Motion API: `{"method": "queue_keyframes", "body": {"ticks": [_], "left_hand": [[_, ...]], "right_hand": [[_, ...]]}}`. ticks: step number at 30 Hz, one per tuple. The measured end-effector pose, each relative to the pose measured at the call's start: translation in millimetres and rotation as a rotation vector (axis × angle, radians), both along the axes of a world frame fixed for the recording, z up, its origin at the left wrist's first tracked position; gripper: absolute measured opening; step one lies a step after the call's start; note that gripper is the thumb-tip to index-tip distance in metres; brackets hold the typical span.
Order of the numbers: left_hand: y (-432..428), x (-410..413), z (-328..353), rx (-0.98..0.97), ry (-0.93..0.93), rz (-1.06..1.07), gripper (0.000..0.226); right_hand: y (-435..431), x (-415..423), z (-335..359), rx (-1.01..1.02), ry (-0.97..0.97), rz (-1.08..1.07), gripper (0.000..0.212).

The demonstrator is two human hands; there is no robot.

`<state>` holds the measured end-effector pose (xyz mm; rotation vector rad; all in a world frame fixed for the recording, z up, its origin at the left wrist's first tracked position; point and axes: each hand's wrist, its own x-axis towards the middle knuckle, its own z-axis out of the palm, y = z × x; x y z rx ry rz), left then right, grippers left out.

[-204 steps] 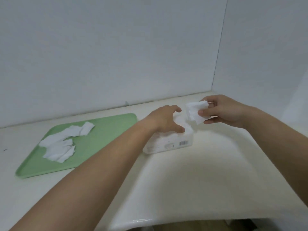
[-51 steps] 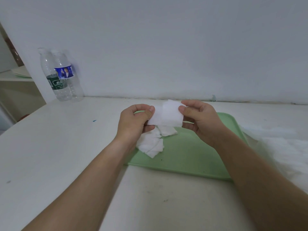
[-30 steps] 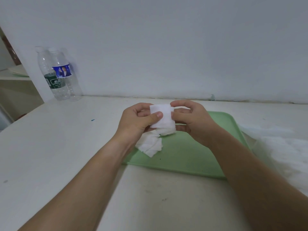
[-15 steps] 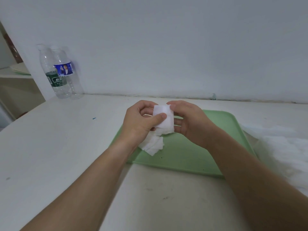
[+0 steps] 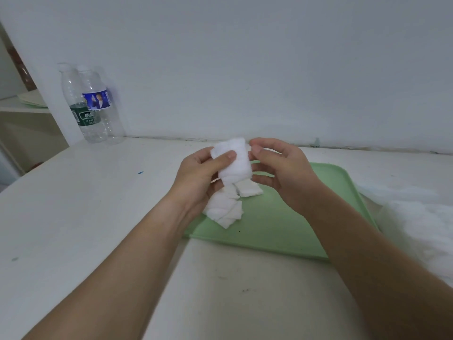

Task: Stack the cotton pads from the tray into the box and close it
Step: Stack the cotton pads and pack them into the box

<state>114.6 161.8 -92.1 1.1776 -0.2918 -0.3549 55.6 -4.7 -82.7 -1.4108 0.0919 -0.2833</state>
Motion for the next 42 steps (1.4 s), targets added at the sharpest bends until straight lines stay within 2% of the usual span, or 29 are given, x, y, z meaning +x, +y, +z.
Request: {"method": "queue_keyframes", "body": {"ticks": [3, 6, 9, 11, 14, 20, 23, 25, 28, 31, 33, 38, 40, 42], "left_hand": [[6, 9, 0, -0.059, 0.055, 0.161, 0.018], [11, 13, -2, -0.034, 0.069, 0.232, 0.010], [9, 11, -3, -0.015, 0.074, 0.240, 0.008], [8, 10, -3, -0.003, 0.067, 0.240, 0.008], [6, 7, -2, 0.007, 0.050, 0.230, 0.007], [5, 7, -3, 0.024, 0.041, 0.238, 0.007], [6, 7, -3, 0.033, 0.037, 0.237, 0.009], [6, 7, -3, 0.043, 0.037, 0.239, 0.009], [7, 6, -1, 0.055, 0.044, 0.232, 0.008], [7, 5, -1, 0.038, 0.055, 0.214, 0.012], [7, 5, -2, 0.050, 0.038, 0.206, 0.018], [2, 2, -5, 0.203, -0.071, 0.139, 0.028], [0, -2, -5, 0.276, -0.112, 0.077, 0.028], [-2, -5, -6, 0.309, -0.134, 0.036, 0.028]], "right_hand": [[-8, 3, -2, -0.107, 0.051, -0.198, 0.013], [-17, 7, -14, -0.457, 0.113, -0.281, 0.011], [-18, 10, -24, -0.892, 0.198, -0.159, 0.027], [-15, 13, -28, -1.086, 0.273, -0.013, 0.043], [-11, 18, -35, -1.180, 0.324, 0.114, 0.047], [-5, 21, -34, -1.307, 0.283, 0.120, 0.029], [-7, 19, -26, -1.293, 0.270, 0.162, 0.041], [-8, 18, -22, -1.282, 0.326, 0.193, 0.043], [-13, 17, -17, -1.254, 0.380, 0.231, 0.025], [-20, 12, -11, -1.206, 0.335, 0.229, 0.012], [-26, 9, -2, -1.080, 0.265, 0.170, 0.011], [-28, -5, 26, -0.581, 0.087, 0.166, 0.019], [-26, -7, 31, -0.490, 0.051, 0.191, 0.022], [-25, -8, 31, -0.482, 0.031, 0.224, 0.021]]}}
